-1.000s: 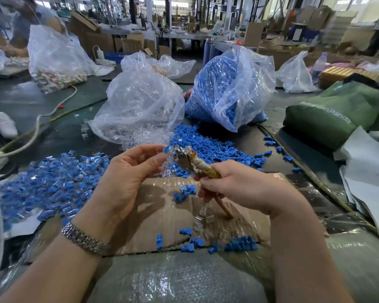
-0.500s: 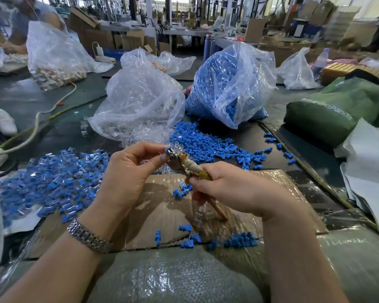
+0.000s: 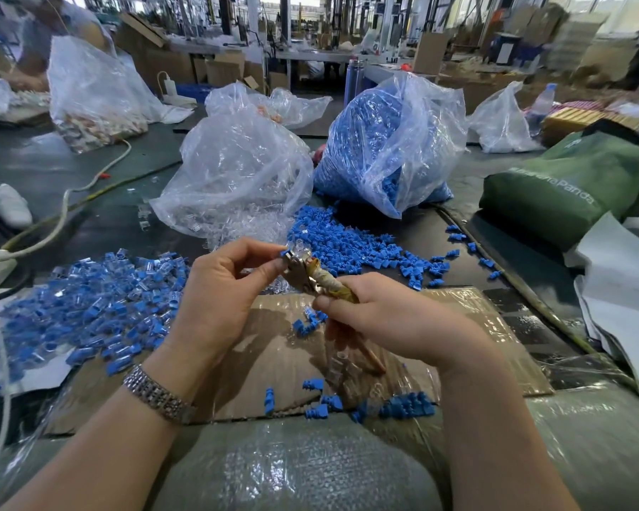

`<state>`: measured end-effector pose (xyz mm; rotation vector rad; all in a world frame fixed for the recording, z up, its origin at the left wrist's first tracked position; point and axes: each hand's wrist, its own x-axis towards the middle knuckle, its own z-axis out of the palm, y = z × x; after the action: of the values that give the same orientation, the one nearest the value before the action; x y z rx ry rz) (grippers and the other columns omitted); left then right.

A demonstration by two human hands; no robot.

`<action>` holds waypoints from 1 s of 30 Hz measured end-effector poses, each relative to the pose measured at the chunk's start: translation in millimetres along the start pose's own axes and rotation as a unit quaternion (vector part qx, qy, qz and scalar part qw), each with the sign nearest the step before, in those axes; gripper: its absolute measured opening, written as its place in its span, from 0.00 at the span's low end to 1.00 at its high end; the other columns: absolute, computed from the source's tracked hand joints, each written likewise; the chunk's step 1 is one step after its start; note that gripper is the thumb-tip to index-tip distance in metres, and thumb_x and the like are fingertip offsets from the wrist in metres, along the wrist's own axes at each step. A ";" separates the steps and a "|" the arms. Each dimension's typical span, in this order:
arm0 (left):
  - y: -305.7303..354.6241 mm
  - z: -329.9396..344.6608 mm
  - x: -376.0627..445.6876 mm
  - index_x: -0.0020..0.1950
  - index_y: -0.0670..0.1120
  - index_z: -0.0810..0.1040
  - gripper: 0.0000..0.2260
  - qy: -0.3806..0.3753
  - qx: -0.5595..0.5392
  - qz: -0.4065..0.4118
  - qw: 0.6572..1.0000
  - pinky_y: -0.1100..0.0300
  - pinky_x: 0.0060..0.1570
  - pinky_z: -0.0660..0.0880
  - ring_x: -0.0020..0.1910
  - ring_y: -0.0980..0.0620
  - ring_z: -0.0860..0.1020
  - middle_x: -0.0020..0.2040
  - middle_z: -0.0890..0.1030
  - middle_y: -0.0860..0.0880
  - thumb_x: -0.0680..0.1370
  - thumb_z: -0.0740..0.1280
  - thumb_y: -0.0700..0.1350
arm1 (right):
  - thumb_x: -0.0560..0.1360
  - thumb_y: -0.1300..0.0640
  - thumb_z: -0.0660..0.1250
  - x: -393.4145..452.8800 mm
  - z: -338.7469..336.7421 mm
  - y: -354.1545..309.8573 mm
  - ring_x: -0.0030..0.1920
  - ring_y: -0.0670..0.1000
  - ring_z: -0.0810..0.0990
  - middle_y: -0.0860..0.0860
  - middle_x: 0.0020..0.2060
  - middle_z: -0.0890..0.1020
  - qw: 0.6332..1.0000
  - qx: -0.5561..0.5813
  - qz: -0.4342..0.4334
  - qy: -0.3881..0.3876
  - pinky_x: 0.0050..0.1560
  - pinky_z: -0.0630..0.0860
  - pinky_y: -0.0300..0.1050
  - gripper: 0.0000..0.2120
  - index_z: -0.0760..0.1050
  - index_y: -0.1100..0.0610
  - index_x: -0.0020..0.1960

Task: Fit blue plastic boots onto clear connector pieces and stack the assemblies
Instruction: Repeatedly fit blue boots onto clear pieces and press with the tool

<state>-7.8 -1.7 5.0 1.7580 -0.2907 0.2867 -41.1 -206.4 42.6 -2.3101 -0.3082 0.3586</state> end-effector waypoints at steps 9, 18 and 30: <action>-10.6 -14.1 3.5 0.46 0.52 0.80 0.05 0.074 0.258 0.024 0.963 0.58 0.40 0.73 0.40 0.54 0.77 0.40 0.78 0.53 0.76 0.73 0.42 | 0.81 0.45 0.65 -1.7 -17.1 19.1 0.38 0.49 0.74 0.51 0.42 0.77 0.976 -0.103 0.113 0.154 0.36 0.68 0.45 0.13 0.72 0.53 0.47; -14.2 -13.4 0.4 0.48 0.49 0.83 0.06 0.054 0.488 0.029 0.871 0.47 0.54 0.64 0.52 0.47 0.69 0.47 0.71 0.49 0.74 0.70 0.40 | 0.79 0.36 0.64 12.2 -6.7 35.2 0.59 0.62 0.76 0.59 0.59 0.77 0.929 -0.215 0.258 0.155 0.62 0.74 0.63 0.20 0.72 0.55 0.47; -16.9 17.7 -9.3 0.55 0.58 0.79 0.07 -0.147 0.330 0.124 0.924 0.59 0.56 0.73 0.51 0.65 0.71 0.48 0.73 0.63 0.79 0.67 0.47 | 0.74 0.40 0.74 10.5 -2.2 16.0 0.52 0.50 0.79 0.45 0.46 0.81 0.960 -0.174 0.135 0.172 0.61 0.76 0.58 0.12 0.78 0.48 0.48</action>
<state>-10.0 -15.3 -17.2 2.4411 -0.6991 0.3252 -28.8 -215.2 30.8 -2.7140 0.1318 0.0280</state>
